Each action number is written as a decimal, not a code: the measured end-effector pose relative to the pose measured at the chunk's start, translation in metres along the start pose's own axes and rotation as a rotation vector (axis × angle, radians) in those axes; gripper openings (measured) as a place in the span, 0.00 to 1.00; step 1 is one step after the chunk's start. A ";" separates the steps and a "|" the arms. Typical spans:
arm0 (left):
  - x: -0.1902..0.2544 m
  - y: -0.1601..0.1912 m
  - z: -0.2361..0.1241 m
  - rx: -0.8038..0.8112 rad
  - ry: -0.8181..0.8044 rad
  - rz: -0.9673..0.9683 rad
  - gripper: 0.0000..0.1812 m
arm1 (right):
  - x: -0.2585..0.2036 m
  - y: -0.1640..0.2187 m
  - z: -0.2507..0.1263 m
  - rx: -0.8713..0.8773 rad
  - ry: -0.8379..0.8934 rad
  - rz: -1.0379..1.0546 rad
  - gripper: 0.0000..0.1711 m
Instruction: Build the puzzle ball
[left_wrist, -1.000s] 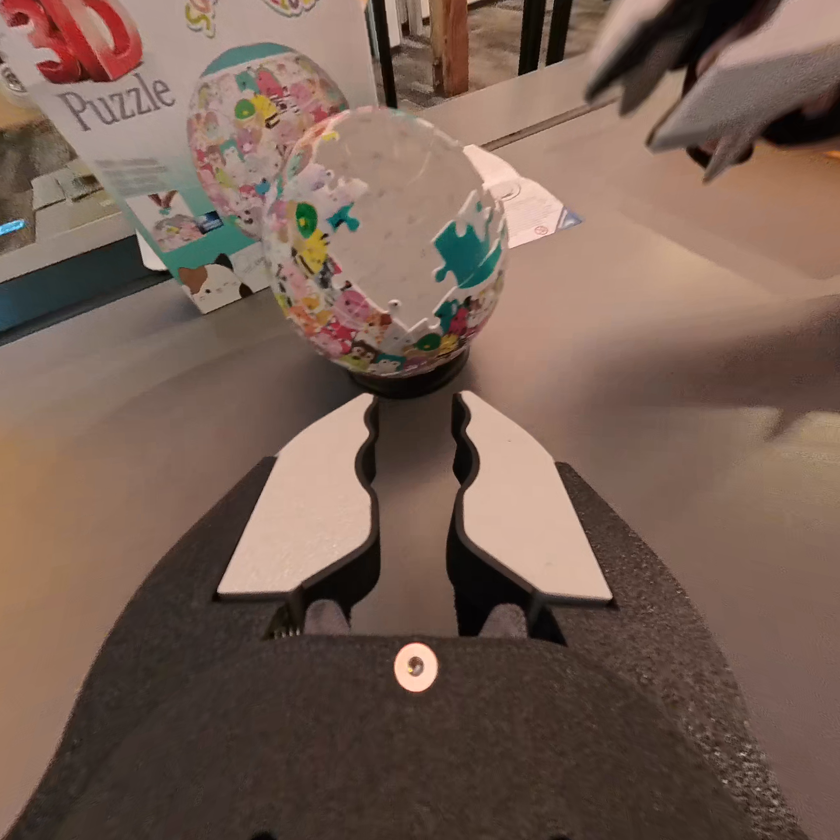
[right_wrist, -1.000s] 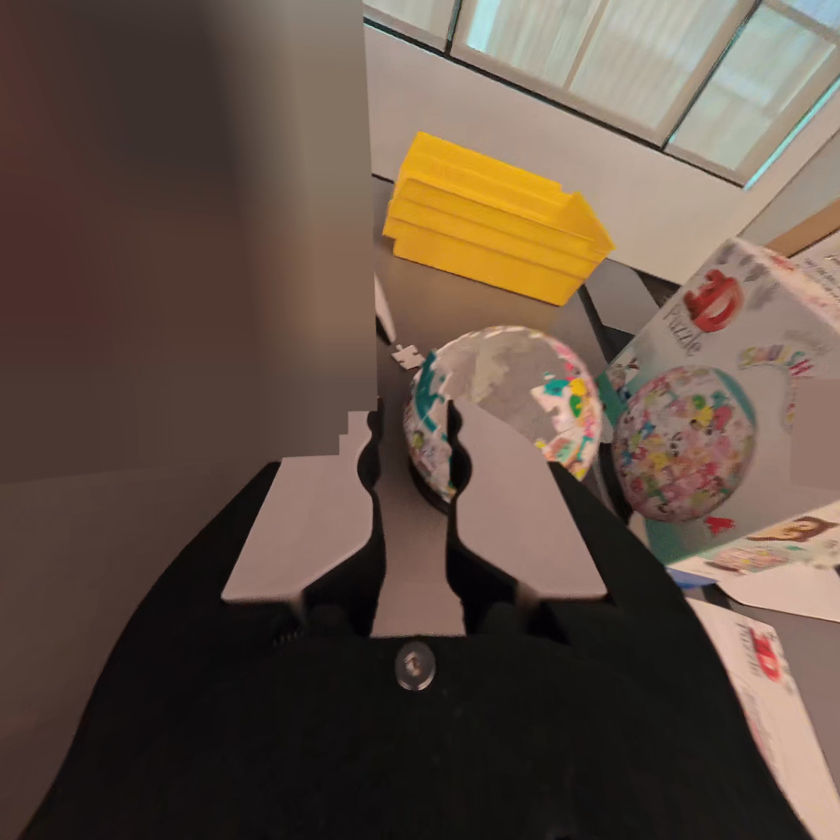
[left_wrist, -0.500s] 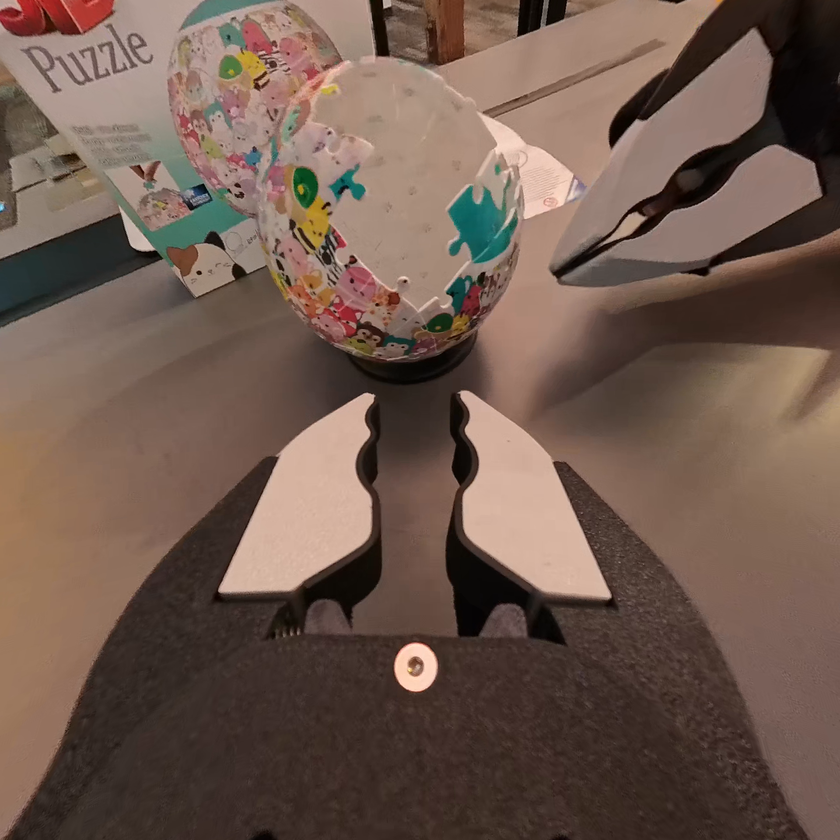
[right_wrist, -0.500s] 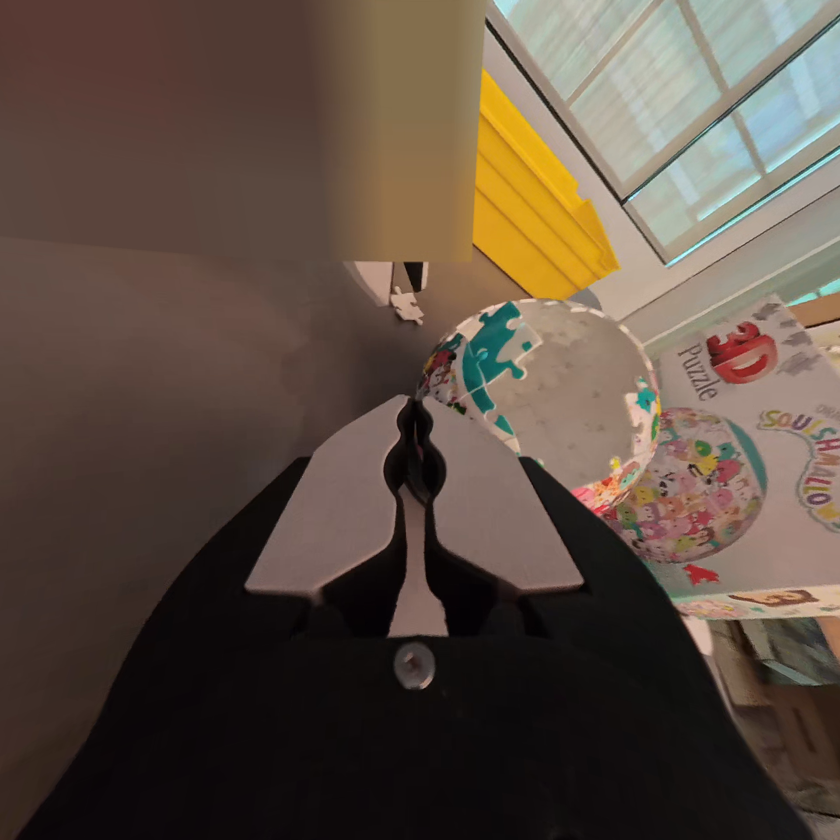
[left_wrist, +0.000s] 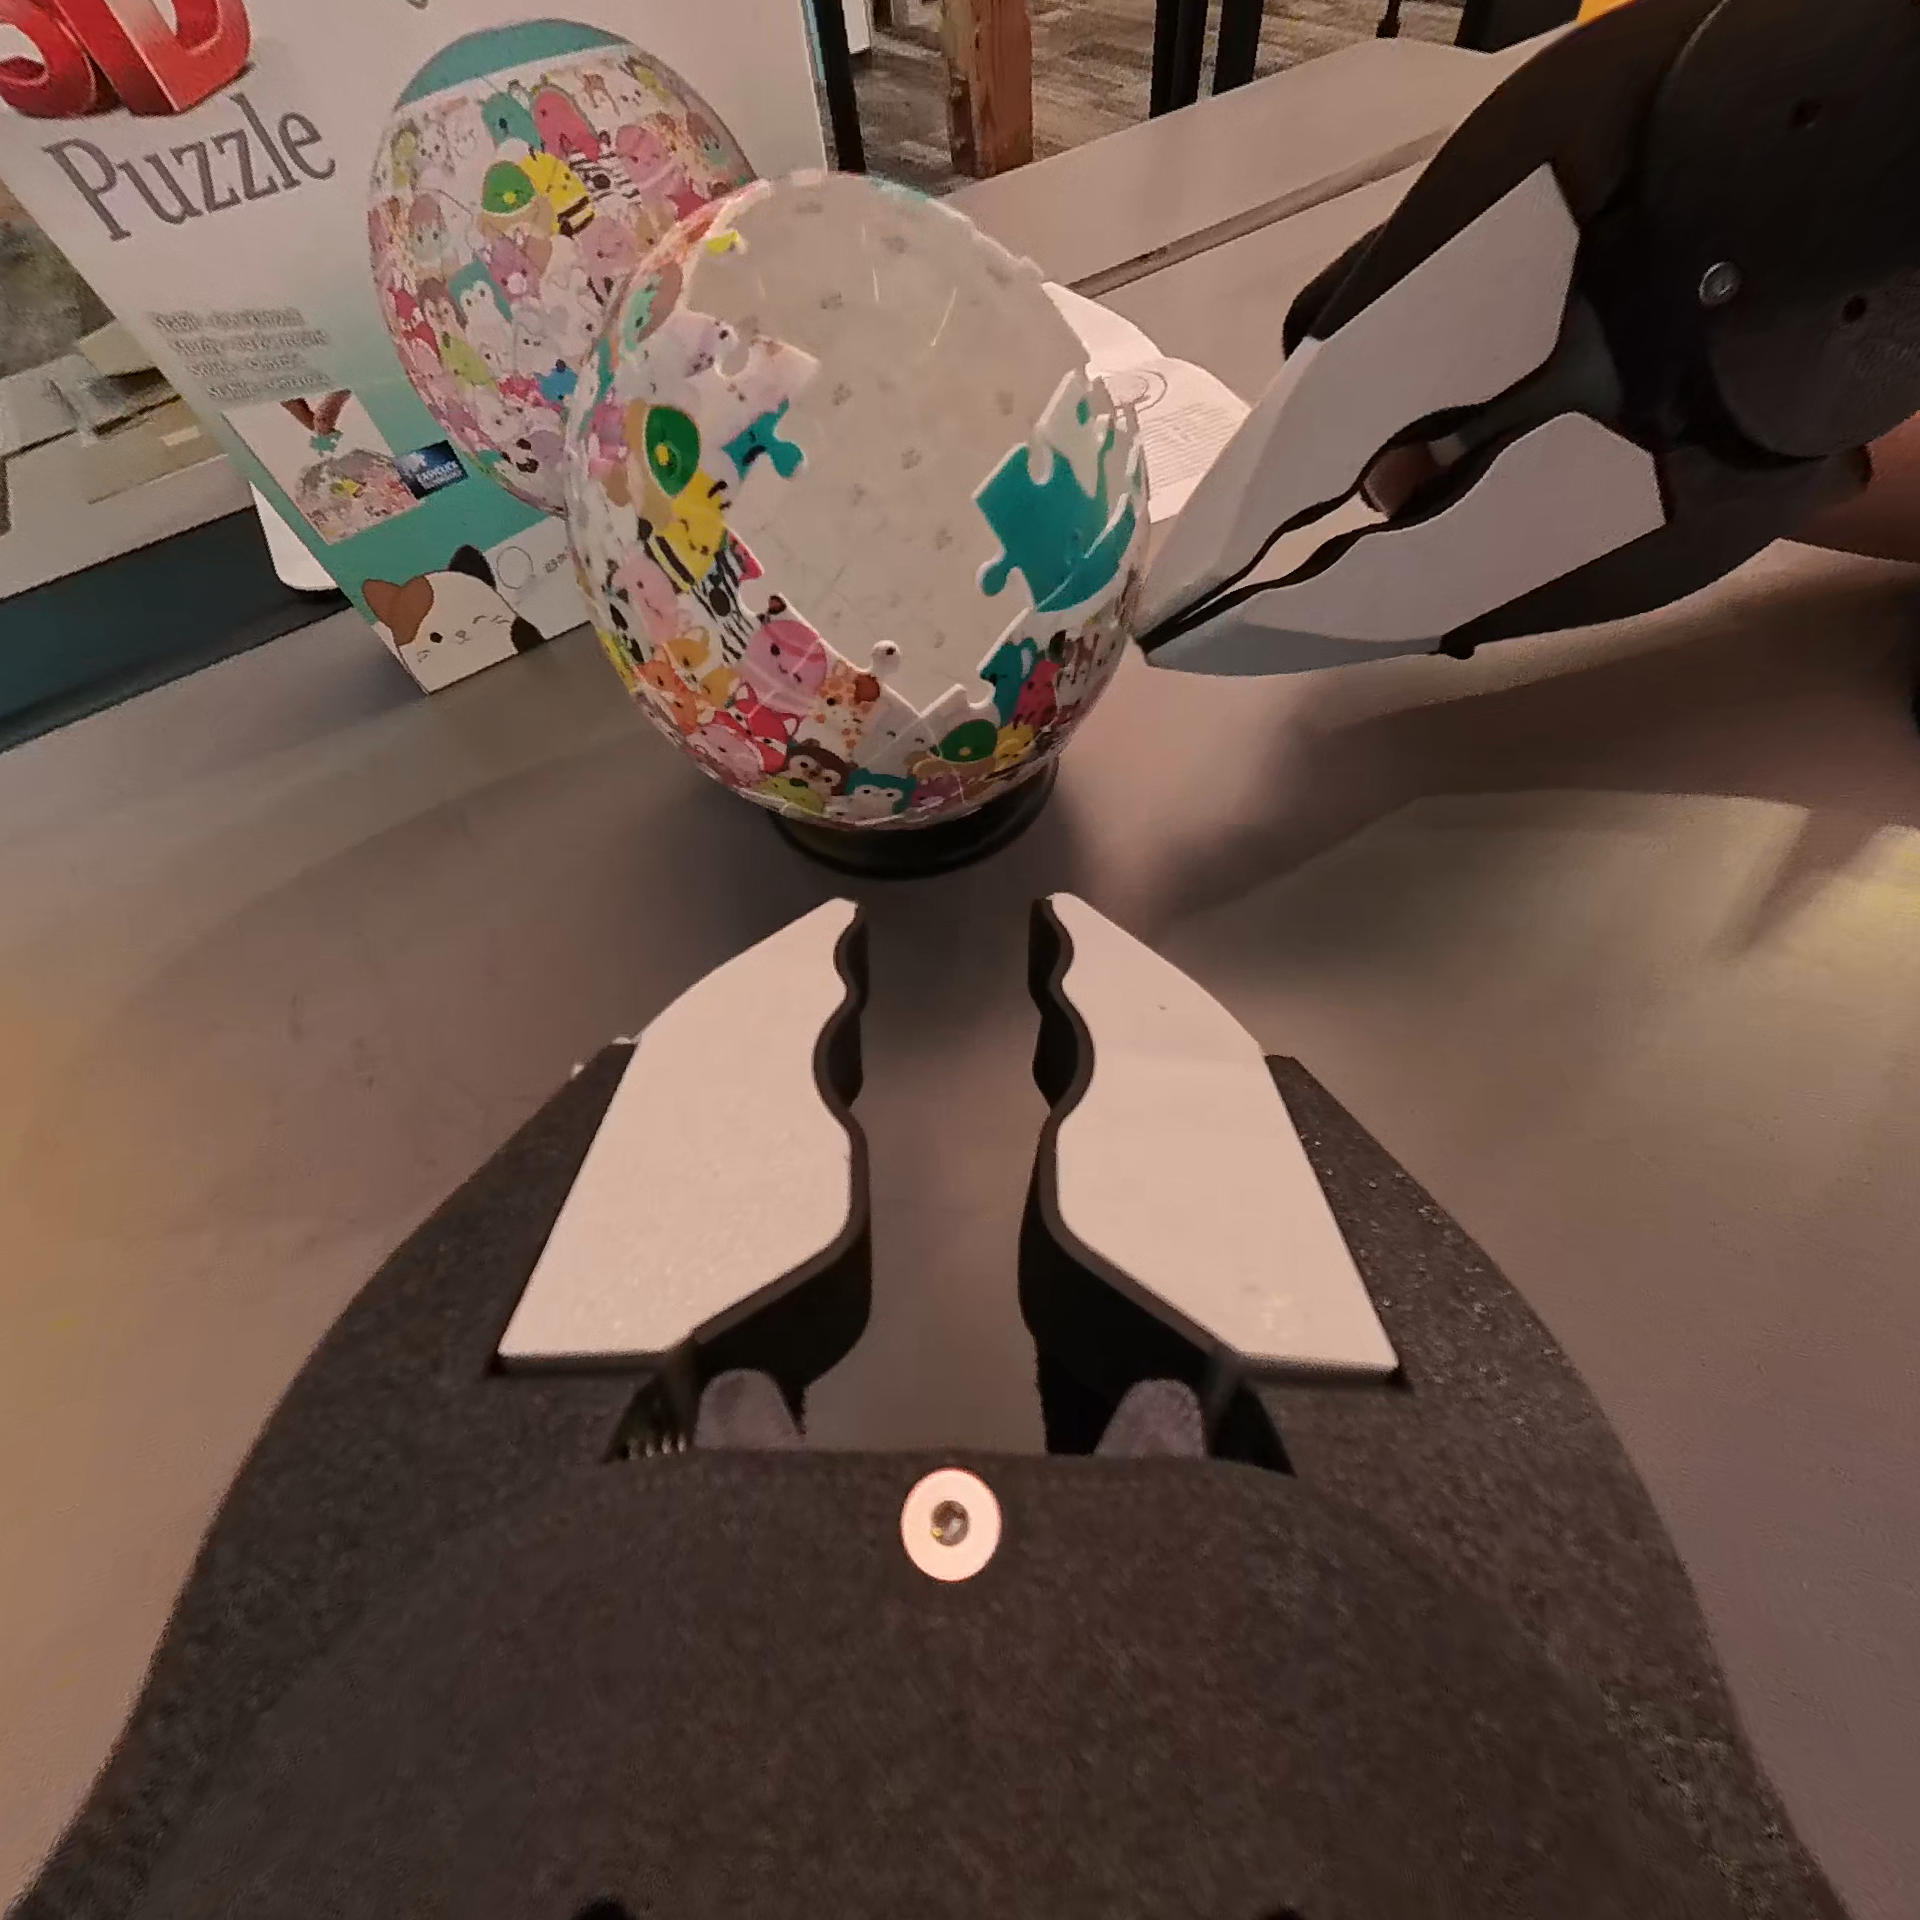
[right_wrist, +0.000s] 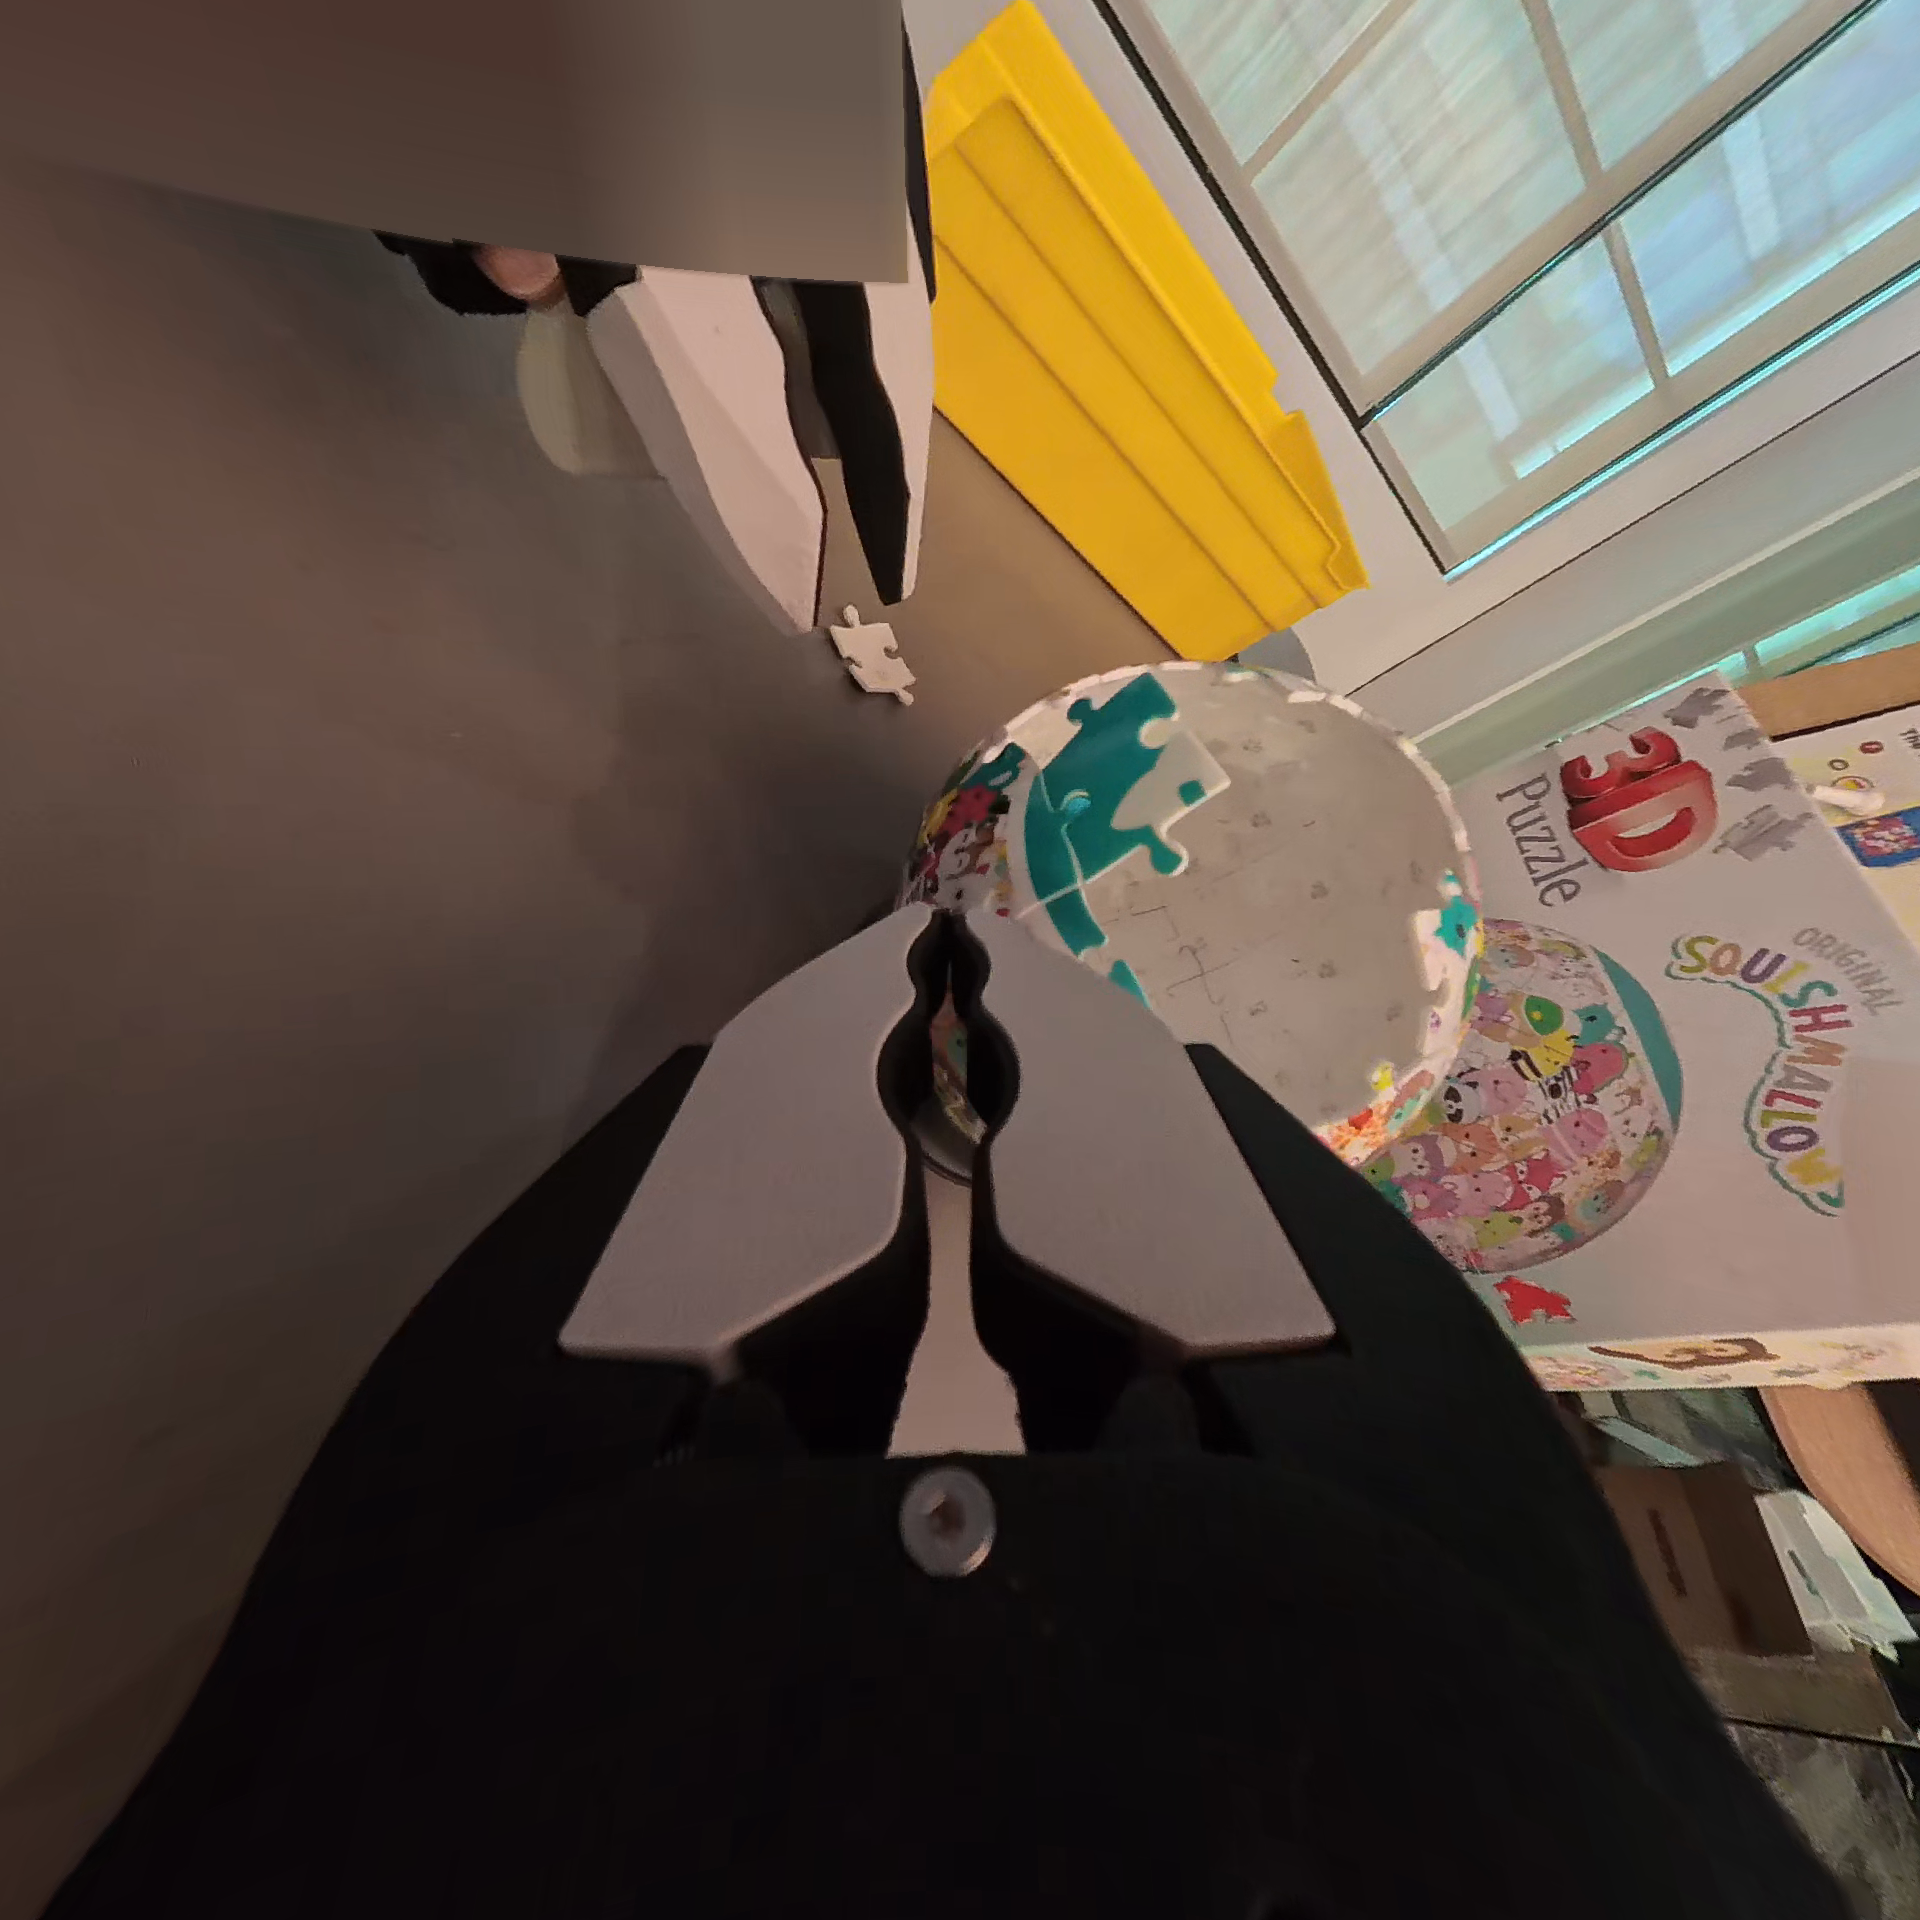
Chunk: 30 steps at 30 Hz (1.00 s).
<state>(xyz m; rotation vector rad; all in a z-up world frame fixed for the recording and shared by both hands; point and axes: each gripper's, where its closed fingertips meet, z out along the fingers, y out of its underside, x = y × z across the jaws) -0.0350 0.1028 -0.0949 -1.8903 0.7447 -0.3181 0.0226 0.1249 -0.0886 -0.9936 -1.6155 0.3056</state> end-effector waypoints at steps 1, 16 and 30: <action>0.001 -0.002 -0.001 0.006 0.003 0.008 0.16 | 0.000 -0.002 -0.002 0.005 -0.002 -0.001 0.00; 0.037 -0.120 -0.016 -0.417 0.661 0.136 0.00 | -0.012 -0.006 -0.013 0.084 0.003 0.021 0.00; 0.034 -0.076 0.046 -0.985 0.387 0.383 0.00 | -0.008 -0.014 -0.003 0.032 0.176 -0.176 0.00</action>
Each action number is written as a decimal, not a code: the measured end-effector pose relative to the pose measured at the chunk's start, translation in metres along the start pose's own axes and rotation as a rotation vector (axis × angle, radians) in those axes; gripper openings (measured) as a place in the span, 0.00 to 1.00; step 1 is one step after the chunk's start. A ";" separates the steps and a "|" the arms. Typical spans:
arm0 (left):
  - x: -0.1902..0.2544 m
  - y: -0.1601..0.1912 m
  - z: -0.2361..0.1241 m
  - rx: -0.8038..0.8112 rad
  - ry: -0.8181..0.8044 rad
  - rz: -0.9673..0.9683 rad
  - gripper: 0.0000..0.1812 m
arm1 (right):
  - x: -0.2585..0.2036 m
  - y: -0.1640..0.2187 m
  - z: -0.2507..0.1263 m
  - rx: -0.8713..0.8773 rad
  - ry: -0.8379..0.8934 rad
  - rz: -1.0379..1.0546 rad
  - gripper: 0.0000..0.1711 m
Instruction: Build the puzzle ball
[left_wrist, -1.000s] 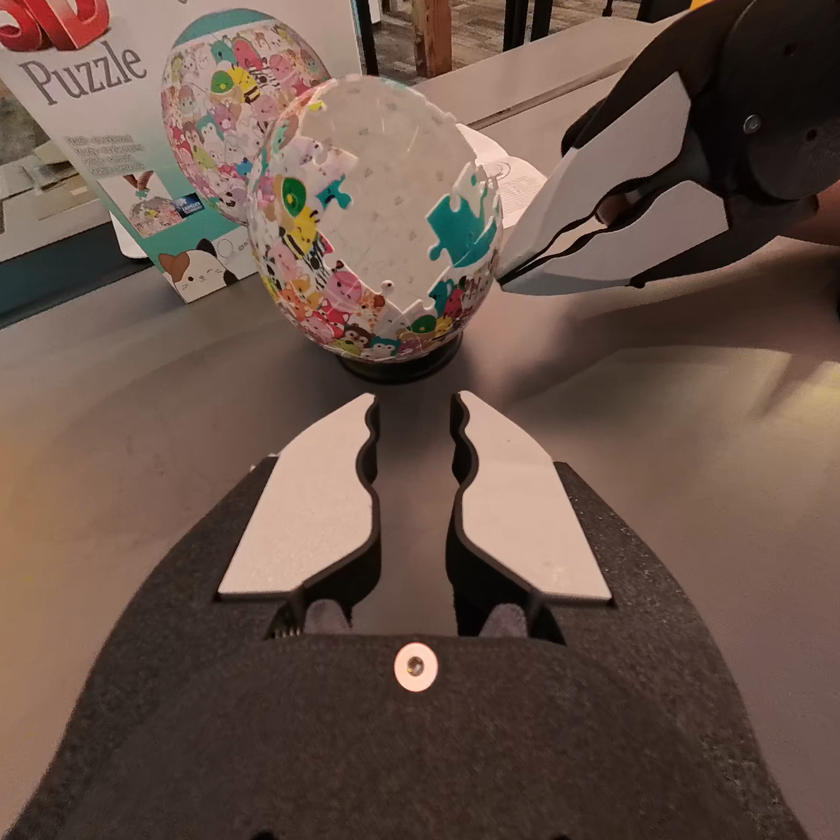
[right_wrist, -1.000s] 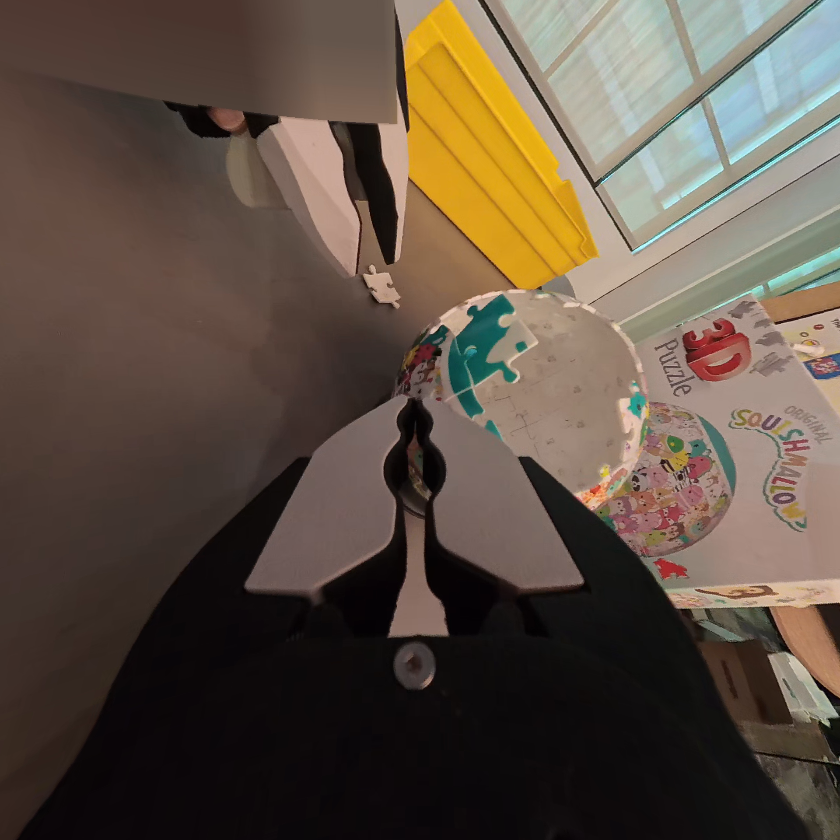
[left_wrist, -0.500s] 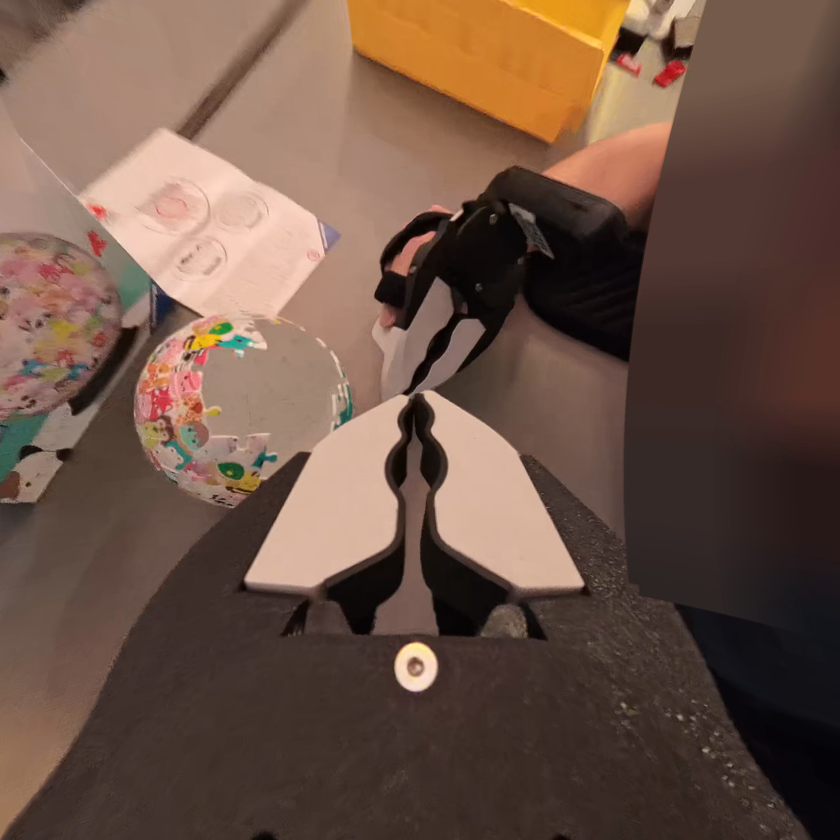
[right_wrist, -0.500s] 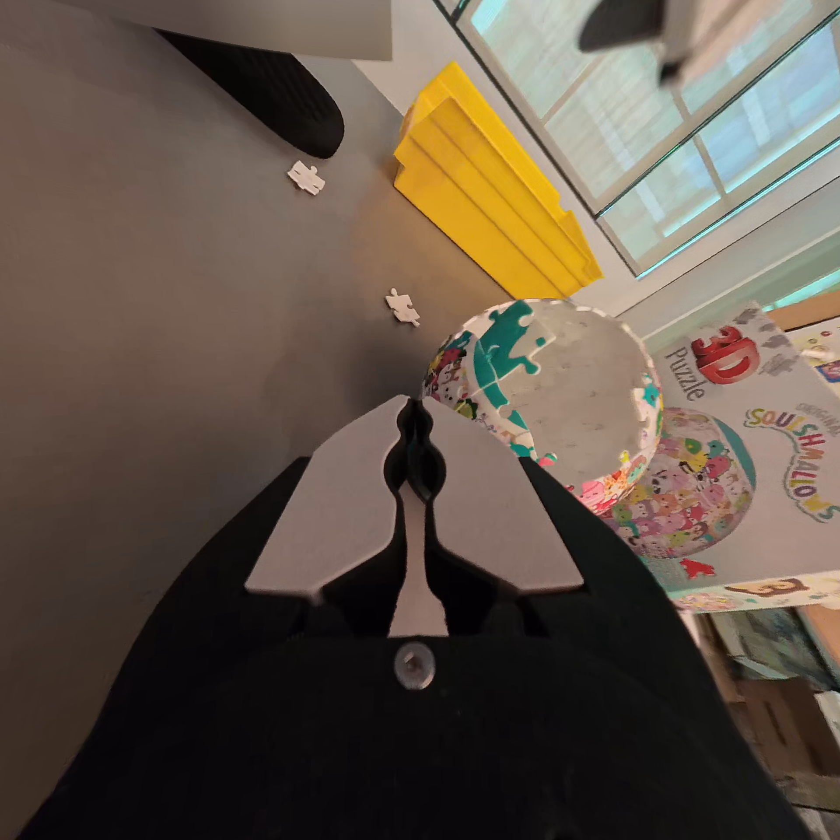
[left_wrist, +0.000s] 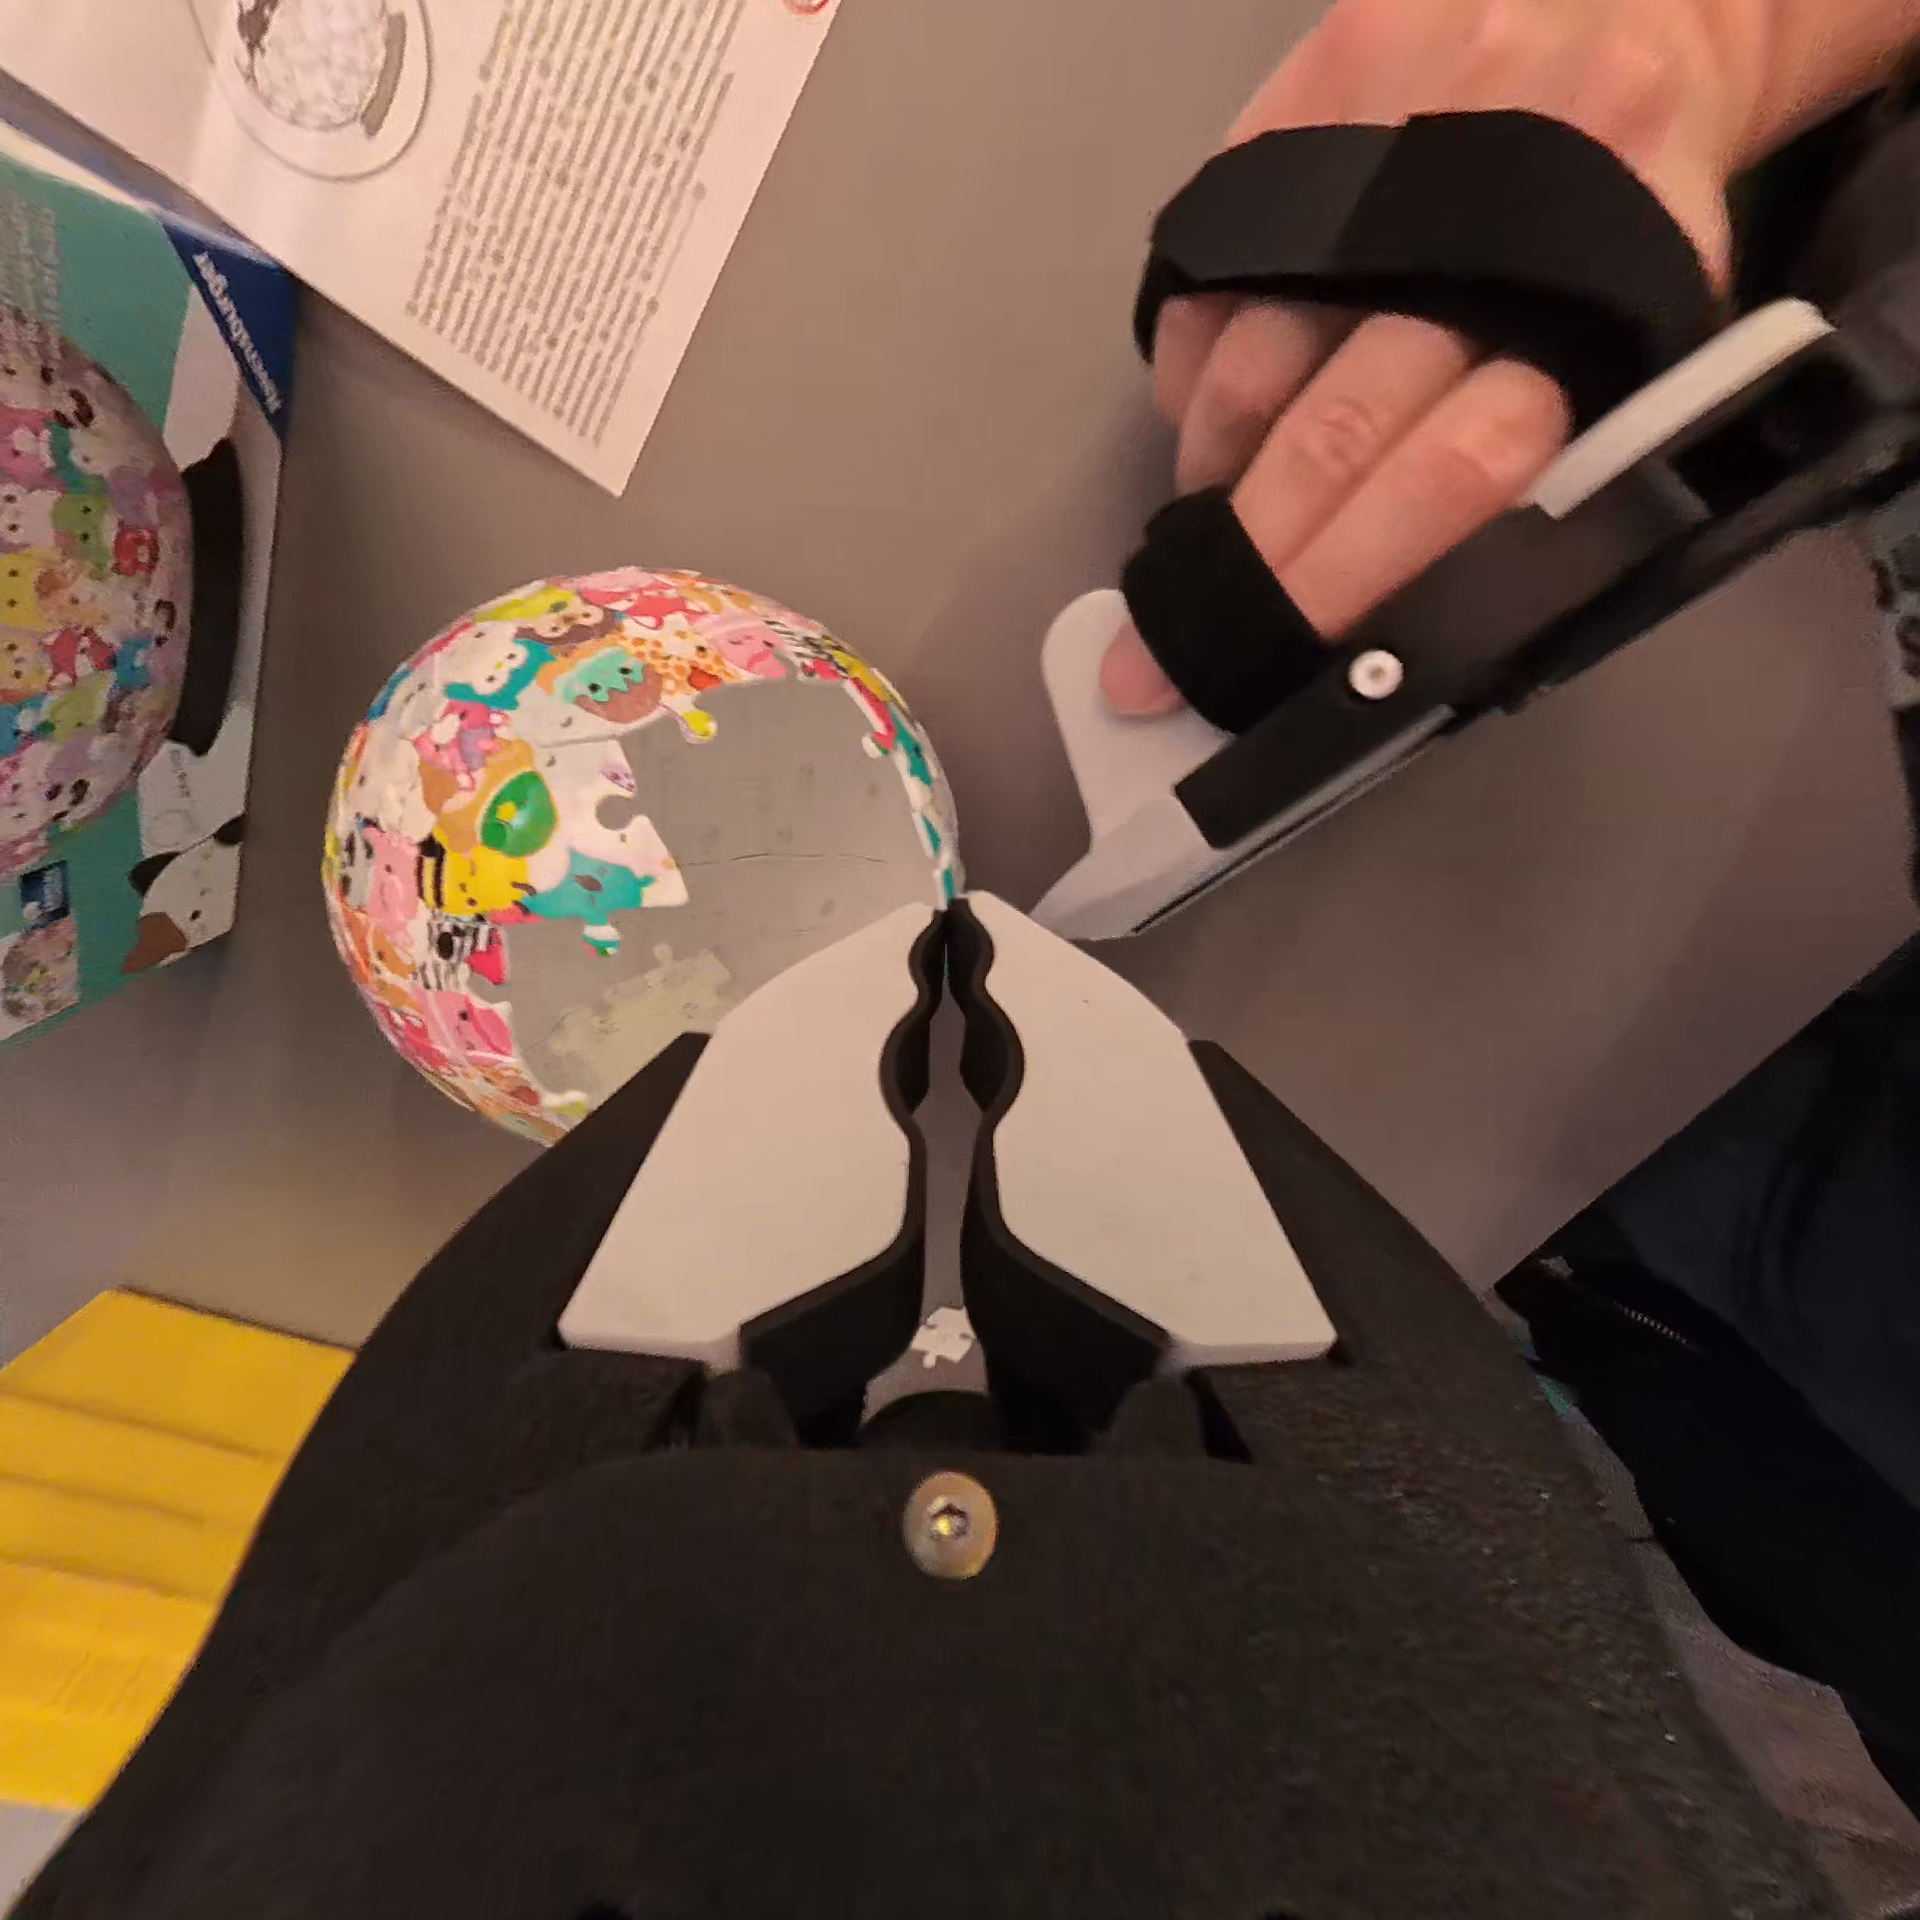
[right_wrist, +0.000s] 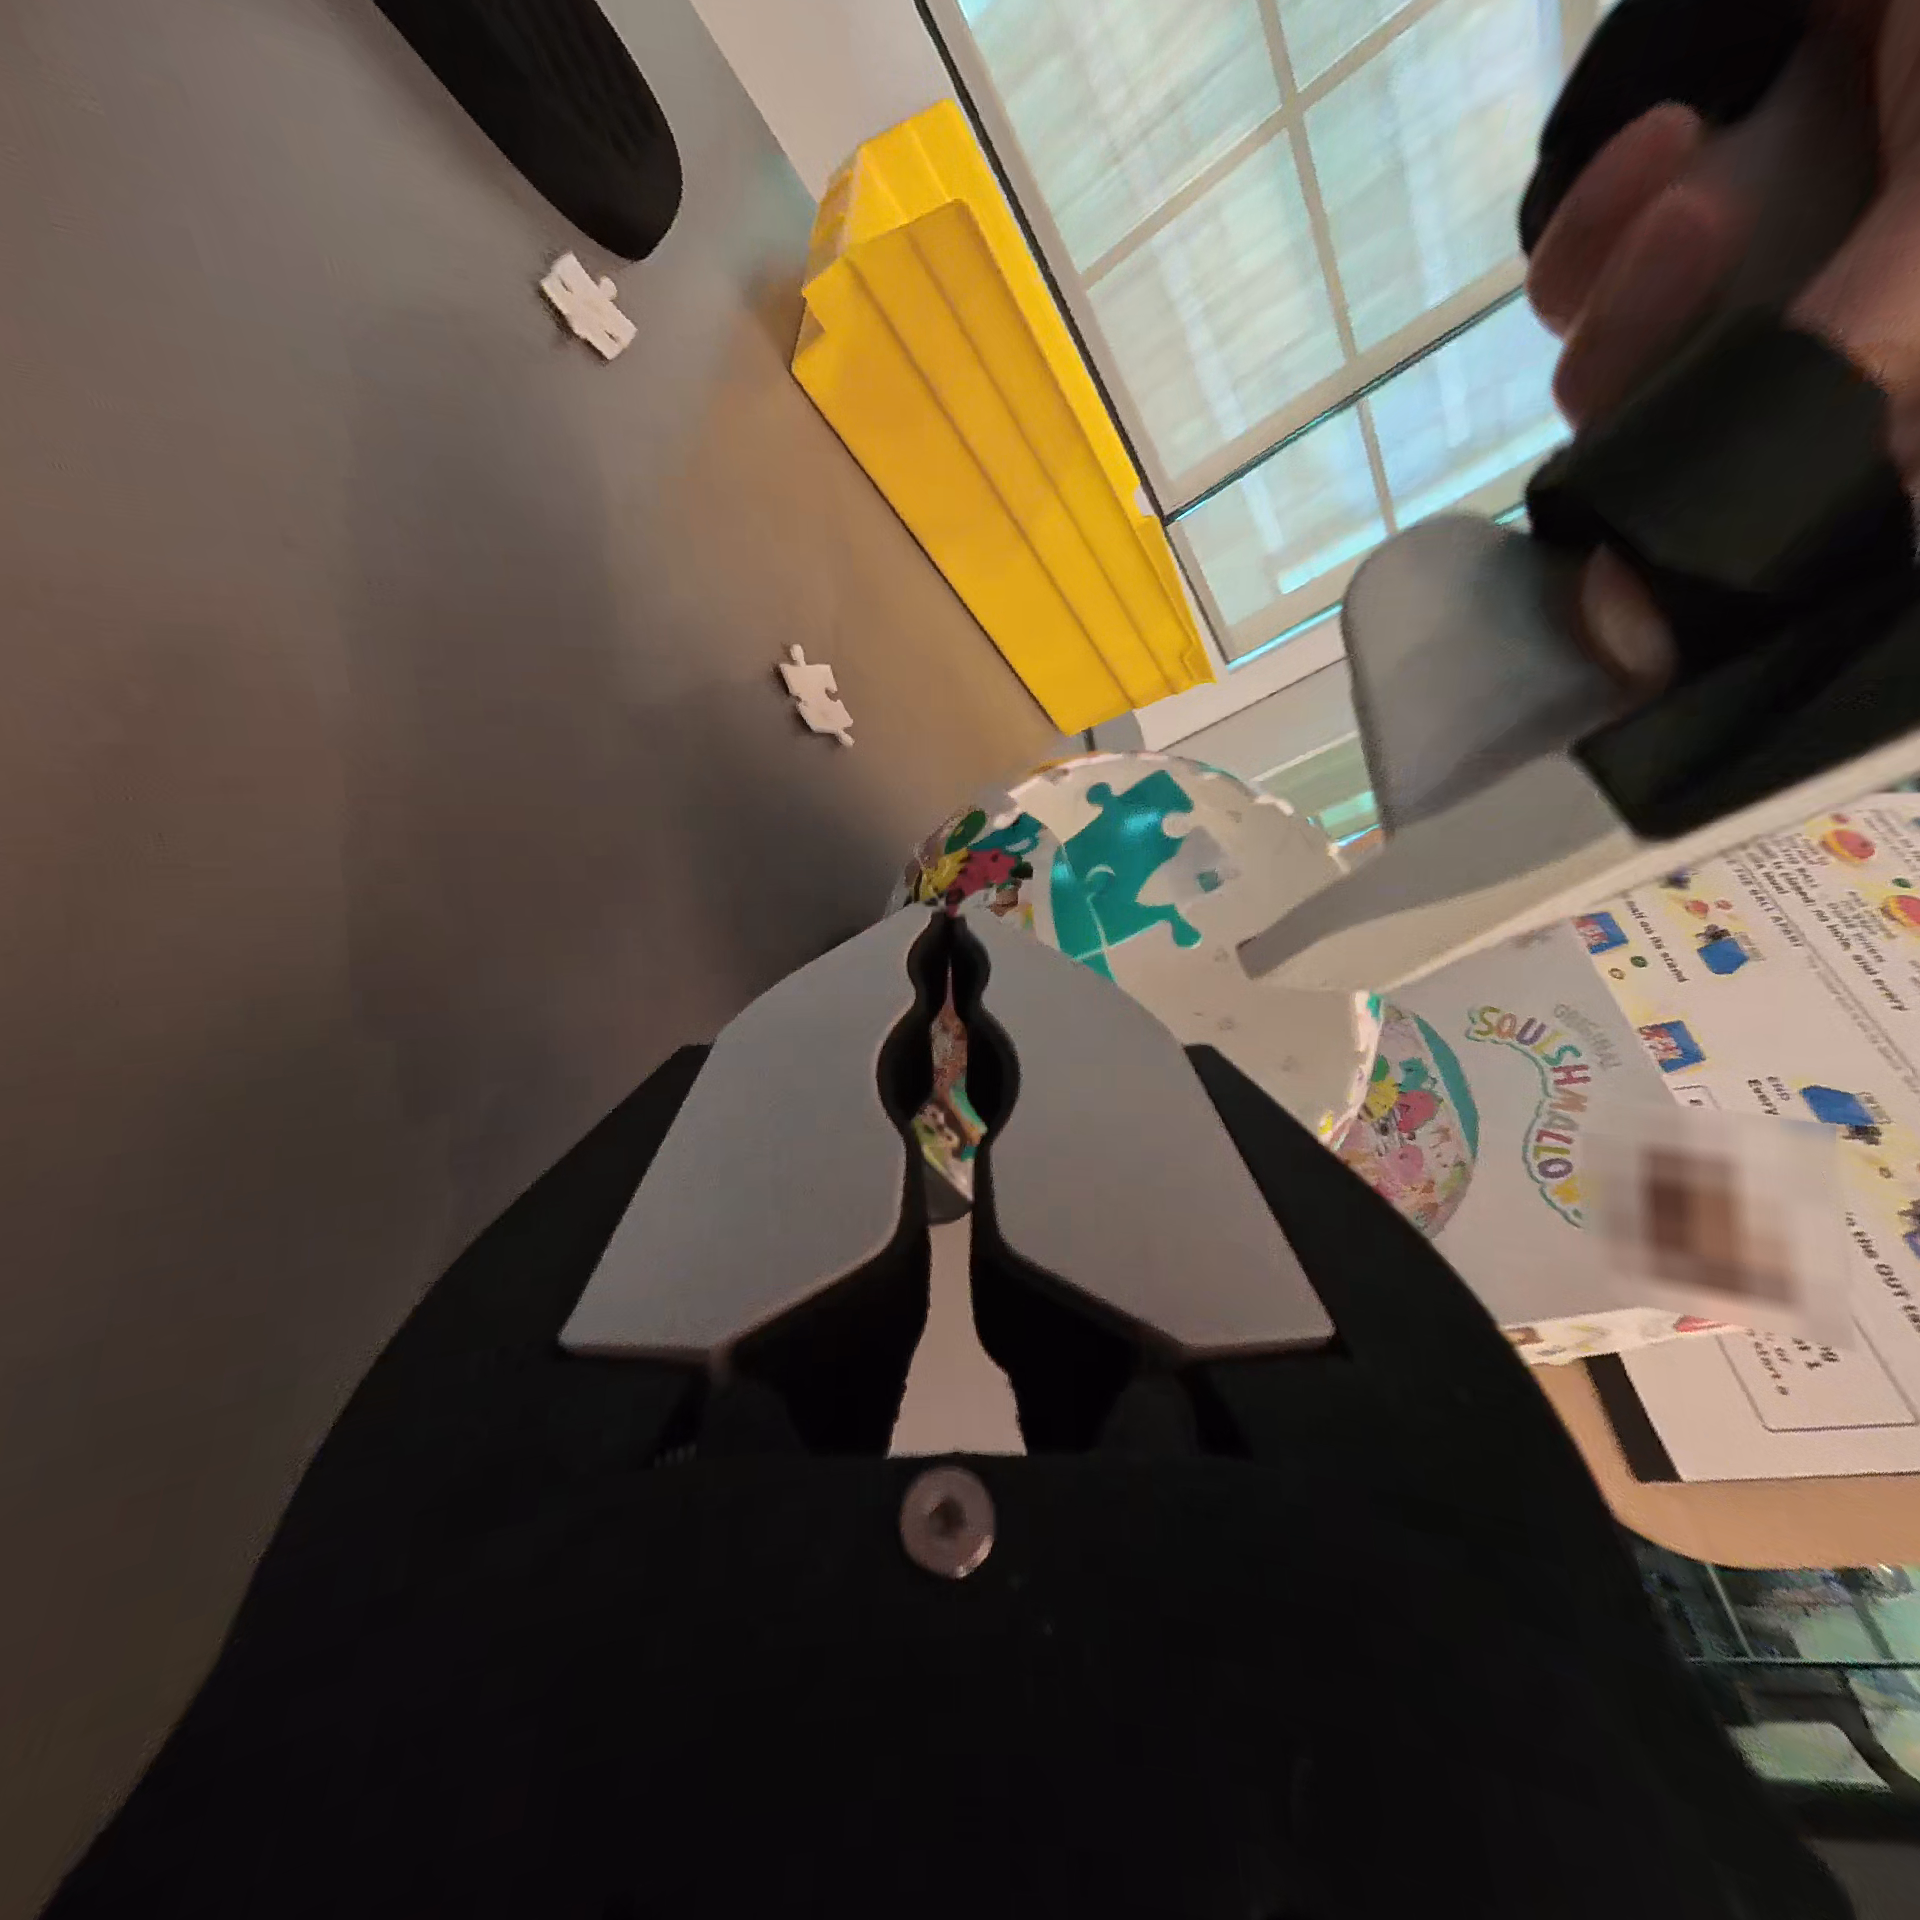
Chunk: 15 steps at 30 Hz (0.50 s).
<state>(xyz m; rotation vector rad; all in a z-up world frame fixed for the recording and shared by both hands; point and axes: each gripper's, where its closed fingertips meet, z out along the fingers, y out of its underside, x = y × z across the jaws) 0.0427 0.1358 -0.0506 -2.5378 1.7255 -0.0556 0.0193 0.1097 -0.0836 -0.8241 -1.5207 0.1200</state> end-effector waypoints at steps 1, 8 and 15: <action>-0.001 -0.001 0.001 -0.012 0.001 -0.003 0.00 | 0.001 -0.001 0.001 -0.004 0.014 -0.004 0.00; -0.001 0.000 0.011 -0.096 0.031 0.021 0.00 | 0.011 0.011 0.000 -0.072 0.072 0.008 0.00; 0.008 0.000 -0.003 -0.017 0.083 -0.001 0.00 | 0.010 0.007 -0.015 -0.018 -0.017 0.151 0.00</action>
